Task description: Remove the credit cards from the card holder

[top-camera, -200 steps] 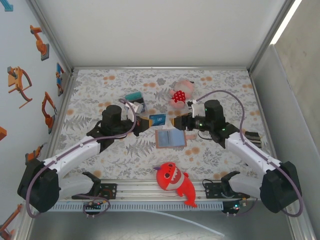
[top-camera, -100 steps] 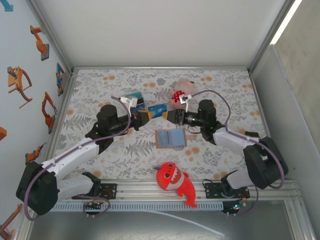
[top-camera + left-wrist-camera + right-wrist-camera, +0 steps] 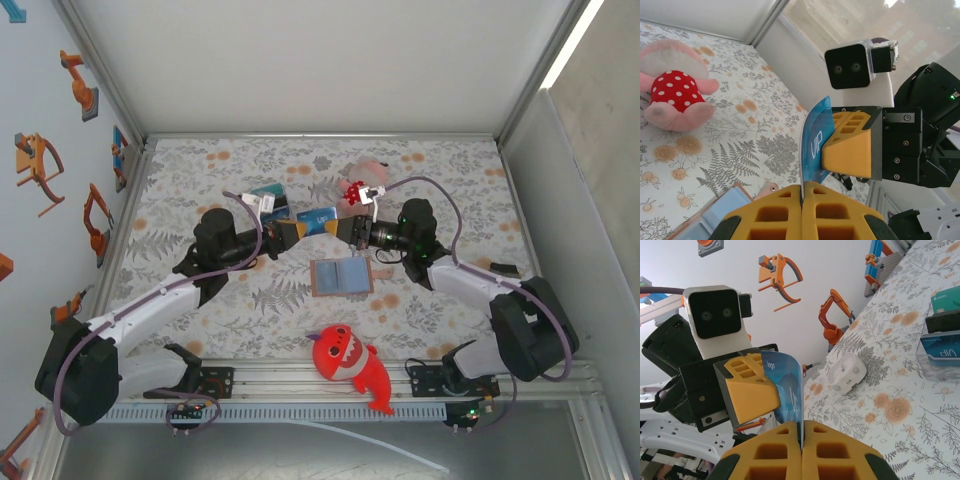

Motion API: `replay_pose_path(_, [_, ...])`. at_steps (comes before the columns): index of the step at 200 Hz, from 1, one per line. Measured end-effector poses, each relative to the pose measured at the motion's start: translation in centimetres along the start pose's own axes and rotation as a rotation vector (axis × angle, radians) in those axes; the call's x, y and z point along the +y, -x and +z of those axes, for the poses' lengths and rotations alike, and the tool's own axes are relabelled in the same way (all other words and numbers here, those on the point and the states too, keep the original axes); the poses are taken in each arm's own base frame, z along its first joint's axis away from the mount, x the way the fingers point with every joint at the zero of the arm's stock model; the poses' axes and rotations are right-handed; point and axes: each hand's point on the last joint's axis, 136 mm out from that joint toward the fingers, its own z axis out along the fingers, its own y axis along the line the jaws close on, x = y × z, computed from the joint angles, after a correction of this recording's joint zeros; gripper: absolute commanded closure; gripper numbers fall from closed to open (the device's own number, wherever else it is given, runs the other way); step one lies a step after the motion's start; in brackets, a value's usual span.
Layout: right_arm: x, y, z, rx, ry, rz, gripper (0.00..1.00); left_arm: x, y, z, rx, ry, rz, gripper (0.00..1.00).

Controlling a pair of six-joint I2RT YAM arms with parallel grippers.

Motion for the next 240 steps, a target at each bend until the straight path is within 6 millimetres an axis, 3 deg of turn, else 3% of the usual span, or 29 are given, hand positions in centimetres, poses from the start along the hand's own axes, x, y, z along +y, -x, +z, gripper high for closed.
replay_pose_path(54, [0.9, -0.1, -0.2, 0.013, 0.025, -0.014, 1.0, 0.3, -0.8, -0.3, 0.05, 0.018, 0.009, 0.63])
replay_pose_path(105, [1.0, -0.6, -0.5, 0.05, -0.01, -0.033, 1.0, -0.3, 0.8, -1.2, 0.068, 0.045, 0.086, 0.22])
replay_pose_path(141, [2.9, -0.6, -0.9, 0.09, -0.027, -0.111, 1.0, -0.7, 3.0, -2.0, 0.122, 0.085, 0.207, 0.23])
replay_pose_path(173, [3.8, -0.9, -1.2, 0.117, -0.033, -0.153, 1.0, -2.4, 4.3, -1.7, 0.187, 0.021, 0.308, 0.33])
replay_pose_path(206, [3.6, -1.8, -1.1, 0.152, -0.037, -0.151, 1.0, -2.7, 2.8, -0.8, 0.291, -0.075, 0.32, 0.44])
replay_pose_path(240, [3.9, -2.4, -0.9, 0.183, -0.026, -0.152, 1.0, -1.9, 0.4, -0.3, 0.385, -0.125, 0.275, 0.44])
